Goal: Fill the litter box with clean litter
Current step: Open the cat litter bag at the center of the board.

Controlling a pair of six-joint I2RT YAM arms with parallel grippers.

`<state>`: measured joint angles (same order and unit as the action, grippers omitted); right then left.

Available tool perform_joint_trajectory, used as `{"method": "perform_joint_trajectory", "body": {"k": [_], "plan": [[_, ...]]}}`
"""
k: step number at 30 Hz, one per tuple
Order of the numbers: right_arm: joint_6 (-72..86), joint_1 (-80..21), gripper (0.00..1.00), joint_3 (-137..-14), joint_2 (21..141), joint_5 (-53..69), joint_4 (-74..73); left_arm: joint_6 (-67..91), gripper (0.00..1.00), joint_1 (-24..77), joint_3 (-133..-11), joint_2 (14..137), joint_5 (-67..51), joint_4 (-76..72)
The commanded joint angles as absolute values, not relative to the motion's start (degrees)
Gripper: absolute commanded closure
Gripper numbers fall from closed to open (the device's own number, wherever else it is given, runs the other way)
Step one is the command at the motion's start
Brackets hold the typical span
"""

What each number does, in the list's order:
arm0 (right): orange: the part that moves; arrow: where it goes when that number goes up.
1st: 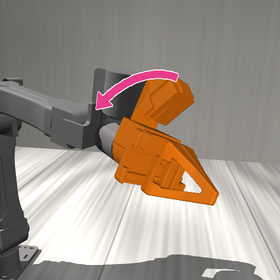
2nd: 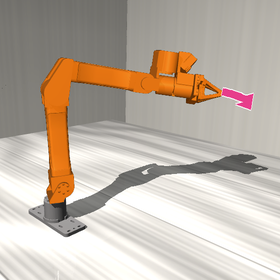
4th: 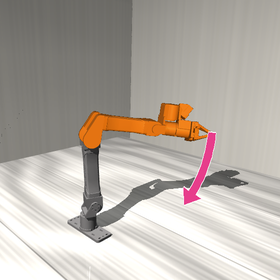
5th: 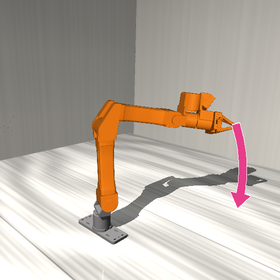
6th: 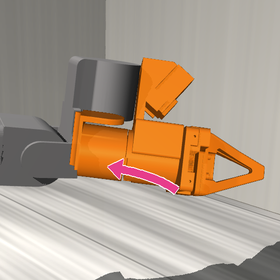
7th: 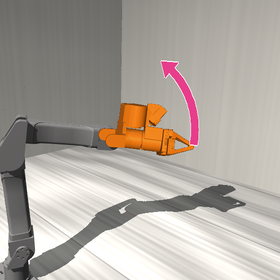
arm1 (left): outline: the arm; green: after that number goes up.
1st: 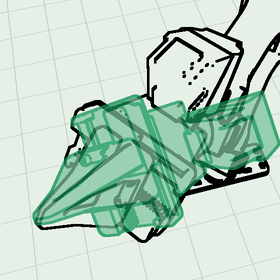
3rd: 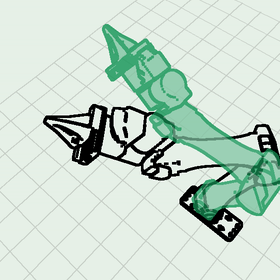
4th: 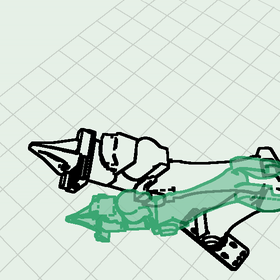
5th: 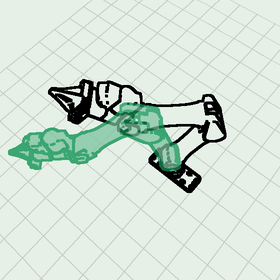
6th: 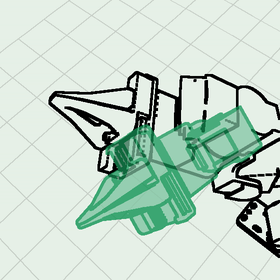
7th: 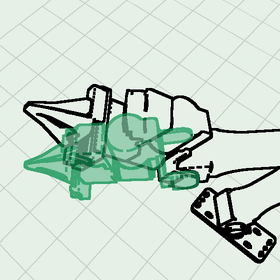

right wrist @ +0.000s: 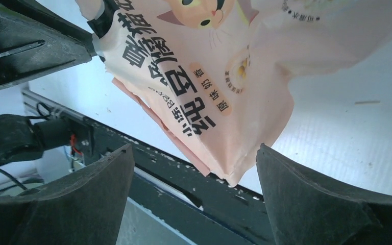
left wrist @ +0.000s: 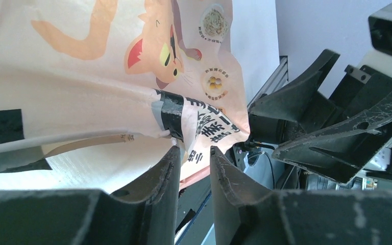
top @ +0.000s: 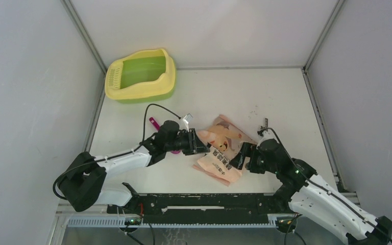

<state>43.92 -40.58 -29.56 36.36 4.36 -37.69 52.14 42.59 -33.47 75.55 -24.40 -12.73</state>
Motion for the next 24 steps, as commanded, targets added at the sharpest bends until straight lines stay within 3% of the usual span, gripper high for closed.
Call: {"method": "perform_joint_trajectory", "body": {"k": [1,18,24], "plan": [[55.3,-43.8,0.04,-26.7,31.7,0.7,-36.8,53.2,0.68,43.0,-35.1,72.8,-25.9,-14.1],[73.4,-53.1,0.05,-15.7,30.3,-9.9,-20.9,54.0,0.67,43.6,-34.3,70.9,-25.5,-15.3],[81.0,-56.4,0.20,-12.4,33.2,-13.1,-9.3,54.3,0.67,43.7,-33.8,70.7,-25.5,-16.0]]}}
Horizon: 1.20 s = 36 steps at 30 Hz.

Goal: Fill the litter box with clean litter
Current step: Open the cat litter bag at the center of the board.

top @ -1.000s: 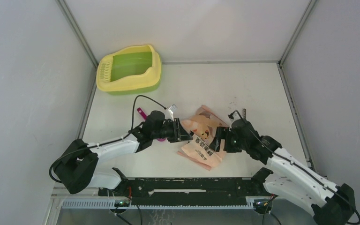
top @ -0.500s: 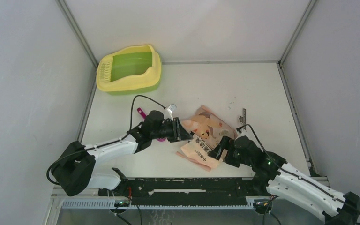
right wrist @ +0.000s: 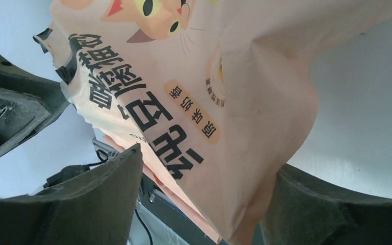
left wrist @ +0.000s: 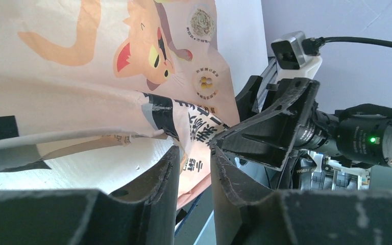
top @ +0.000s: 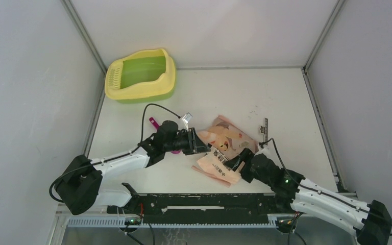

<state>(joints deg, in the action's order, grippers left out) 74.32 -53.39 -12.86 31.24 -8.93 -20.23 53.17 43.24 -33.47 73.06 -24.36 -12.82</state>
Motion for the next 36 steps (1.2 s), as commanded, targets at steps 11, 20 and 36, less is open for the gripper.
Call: {"method": "perform_joint_trajectory", "body": {"k": [11,20,36], "plan": [[82.8,-58.0,1.00,-19.1,31.2,-14.3,-10.8,49.5,0.64,41.1,-37.5,64.2,-24.8,-5.9],[73.9,-31.0,1.00,-26.9,31.4,16.6,-9.4,41.8,0.56,29.9,-44.3,56.4,-24.1,11.8],[72.6,-13.2,1.00,-50.6,58.4,51.8,13.3,42.6,0.56,28.9,-42.9,54.1,-22.2,11.9]]}}
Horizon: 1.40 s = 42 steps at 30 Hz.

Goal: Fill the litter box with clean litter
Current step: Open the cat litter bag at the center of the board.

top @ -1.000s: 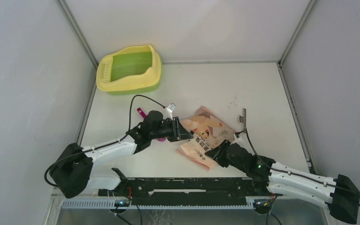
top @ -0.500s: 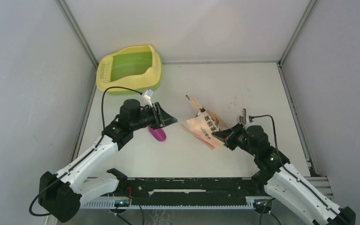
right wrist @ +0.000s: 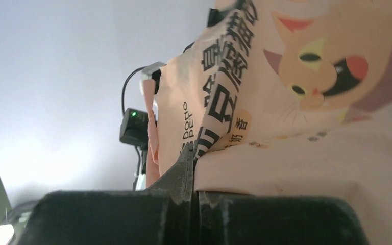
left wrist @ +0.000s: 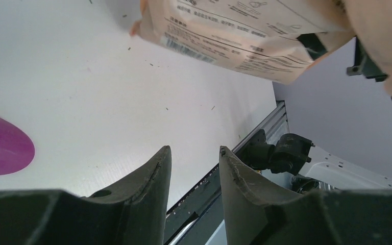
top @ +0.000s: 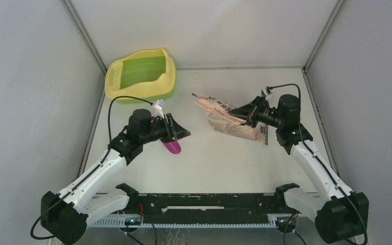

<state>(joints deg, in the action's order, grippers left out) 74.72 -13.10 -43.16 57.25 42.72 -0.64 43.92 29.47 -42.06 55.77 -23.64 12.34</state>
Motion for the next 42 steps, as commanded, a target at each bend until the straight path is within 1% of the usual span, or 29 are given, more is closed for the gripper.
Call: {"method": "perform_joint_trajectory", "body": {"k": [1,6,10,13,16,22,24,29,32,36,39,40,42], "plan": [[71.8,-13.2,1.00,-51.1,59.3,52.5,13.7,42.7,0.56,28.9,-42.9,54.1,-21.8,12.0],[64.9,-14.6,1.00,-48.2,59.5,53.1,10.6,43.1,0.56,28.7,-42.0,53.6,-19.8,11.8],[64.9,-14.7,1.00,-40.7,56.7,53.1,12.8,44.2,0.56,28.7,-40.2,52.8,-17.9,10.6],[64.6,-13.8,1.00,-39.6,57.1,53.0,14.2,44.9,0.55,28.7,-39.7,53.3,-16.2,9.3],[65.8,-12.4,1.00,-41.9,61.0,53.4,18.7,44.6,0.55,28.5,-41.3,55.0,-15.0,9.4],[67.1,-10.2,1.00,-51.0,71.3,55.5,26.9,44.3,0.55,28.3,-44.5,56.2,-14.5,10.6],[66.2,-9.6,1.00,-54.3,73.8,55.8,27.1,44.2,0.55,28.3,-44.8,55.7,-14.1,11.2],[65.2,-9.0,1.00,-58.0,76.7,55.9,30.1,43.9,0.55,28.3,-44.3,54.5,-13.3,12.4],[62.5,-9.3,1.00,-57.9,76.6,56.0,27.8,43.9,0.55,28.3,-43.7,54.4,-13.1,12.4],[57.4,-11.4,1.00,-53.1,74.8,54.9,22.4,44.3,0.55,28.3,-42.9,55.0,-13.3,11.7],[52.4,-14.4,1.00,-45.0,73.5,53.2,17.5,45.1,0.55,28.3,-41.6,55.6,-13.6,10.3],[51.5,-15.5,1.00,-41.7,73.0,52.1,17.3,45.6,0.55,28.3,-40.9,55.8,-13.6,9.7],[52.9,-18.1,1.00,-33.7,72.7,50.6,21.7,47.7,0.54,28.3,-38.4,56.6,-13.4,7.2]]}}
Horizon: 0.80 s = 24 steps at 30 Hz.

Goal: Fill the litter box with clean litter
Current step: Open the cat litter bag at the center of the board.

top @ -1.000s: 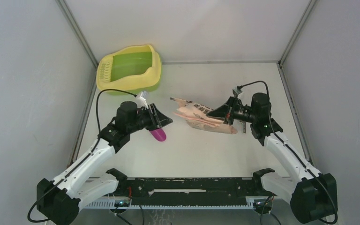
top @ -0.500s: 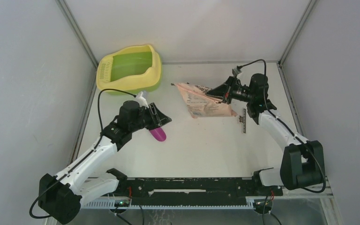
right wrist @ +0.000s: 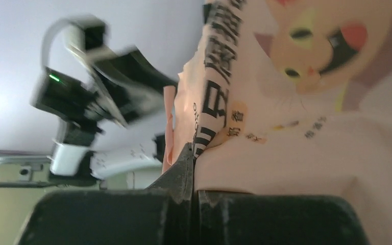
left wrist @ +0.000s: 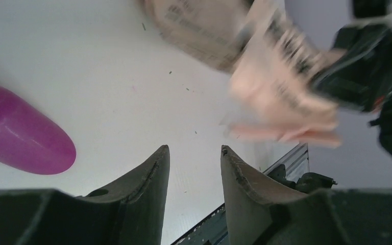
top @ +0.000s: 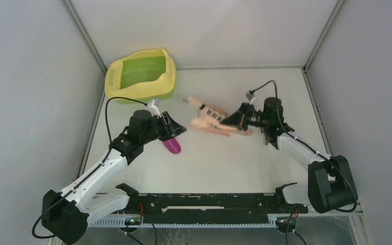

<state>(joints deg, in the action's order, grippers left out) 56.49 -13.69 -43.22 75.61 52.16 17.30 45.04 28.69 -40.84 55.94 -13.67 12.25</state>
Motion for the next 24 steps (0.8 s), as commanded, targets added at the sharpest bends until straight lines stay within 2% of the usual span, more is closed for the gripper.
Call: {"method": "perform_joint_trajectory", "body": {"k": [1,5,6,8,14,16,18,24], "plan": [[54.2,-19.8,1.00,-29.7,72.9,49.8,25.0,49.6,0.53,28.7,-36.6,57.2,-13.5,4.8],[59.3,-25.6,1.00,-19.4,74.3,47.8,36.5,57.3,0.49,31.9,-28.6,58.2,-12.9,-7.1],[60.1,-26.3,0.97,-17.8,74.1,47.7,37.7,57.8,0.49,33.4,-28.1,58.6,-12.0,-7.7],[59.8,-27.7,0.90,-16.6,72.5,47.2,36.2,58.0,0.49,35.8,-27.8,59.4,-10.7,-7.8],[56.2,-28.0,0.89,-16.7,64.7,45.3,26.3,57.9,0.48,36.8,-25.8,55.3,-6.9,-4.4],[55.9,-27.6,0.85,-17.4,63.8,45.8,24.9,56.8,0.47,36.8,-26.9,54.0,-5.7,-1.7],[55.5,-27.5,0.78,-18.2,63.5,46.0,23.4,56.0,0.47,36.8,-28.3,53.9,-5.2,-0.4],[53.1,-28.1,0.35,-19.5,61.0,45.0,16.6,56.1,0.45,36.7,-29.6,53.3,-3.8,2.4]]}}
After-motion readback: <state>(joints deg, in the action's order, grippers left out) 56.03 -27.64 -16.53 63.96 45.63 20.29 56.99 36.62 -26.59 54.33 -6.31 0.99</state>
